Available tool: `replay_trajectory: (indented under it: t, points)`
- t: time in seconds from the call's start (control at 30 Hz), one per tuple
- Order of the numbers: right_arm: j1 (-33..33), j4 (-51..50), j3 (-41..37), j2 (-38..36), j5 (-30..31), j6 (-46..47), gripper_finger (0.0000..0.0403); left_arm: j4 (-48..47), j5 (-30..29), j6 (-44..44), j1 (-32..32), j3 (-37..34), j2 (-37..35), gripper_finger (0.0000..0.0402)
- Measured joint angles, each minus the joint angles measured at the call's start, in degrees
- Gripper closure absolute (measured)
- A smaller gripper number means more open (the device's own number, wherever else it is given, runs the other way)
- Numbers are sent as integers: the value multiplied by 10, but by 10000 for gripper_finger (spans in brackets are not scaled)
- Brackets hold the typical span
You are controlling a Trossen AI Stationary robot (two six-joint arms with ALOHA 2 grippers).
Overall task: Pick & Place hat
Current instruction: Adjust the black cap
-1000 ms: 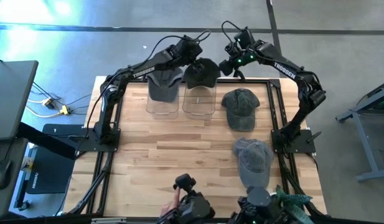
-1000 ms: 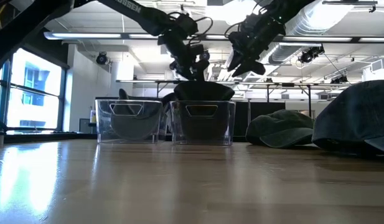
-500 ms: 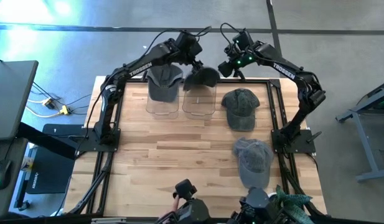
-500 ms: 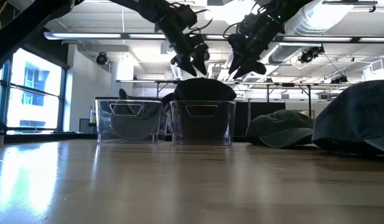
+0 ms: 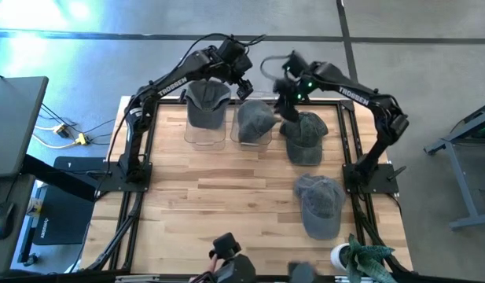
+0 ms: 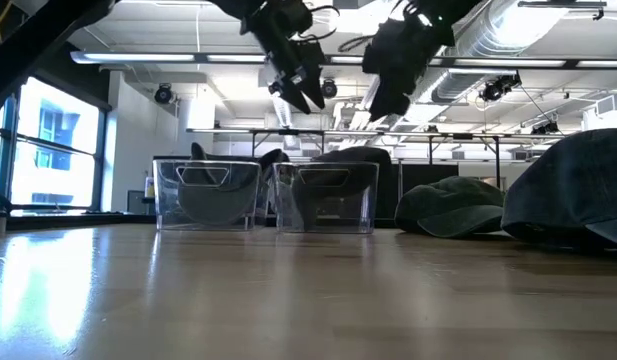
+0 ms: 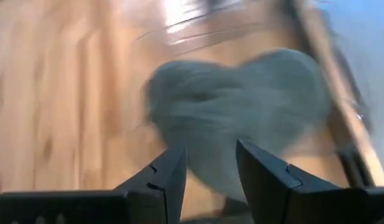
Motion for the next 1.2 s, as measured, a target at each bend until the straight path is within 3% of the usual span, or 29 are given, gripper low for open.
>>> replay_trajectory:
  t: [0.07,0.17,0.3,0.43,0.6,0.73,0.93,1.07,1.2]
  points:
    - [35,-18,0,0,10,-69,268,-22,8,0,1,0,-7,110]
    - [90,-19,0,2,71,-131,264,-47,21,0,9,-1,-20,110]
    - [138,-19,0,4,118,-202,229,-90,23,10,29,-20,-51,110]
    - [167,-13,0,5,160,-275,172,-73,38,13,53,-102,-104,110]
    - [189,17,-32,12,278,-309,137,8,48,10,74,-250,-197,110]
    - [209,96,-113,11,406,-359,144,54,50,-1,75,-339,-251,110]
    - [236,276,-193,10,491,-384,168,65,50,-13,75,-384,-286,110]
    - [242,393,-218,10,513,-388,189,69,54,-13,75,-385,-292,110]
    - [241,427,-223,10,503,-347,218,68,55,-8,75,-385,-292,110]
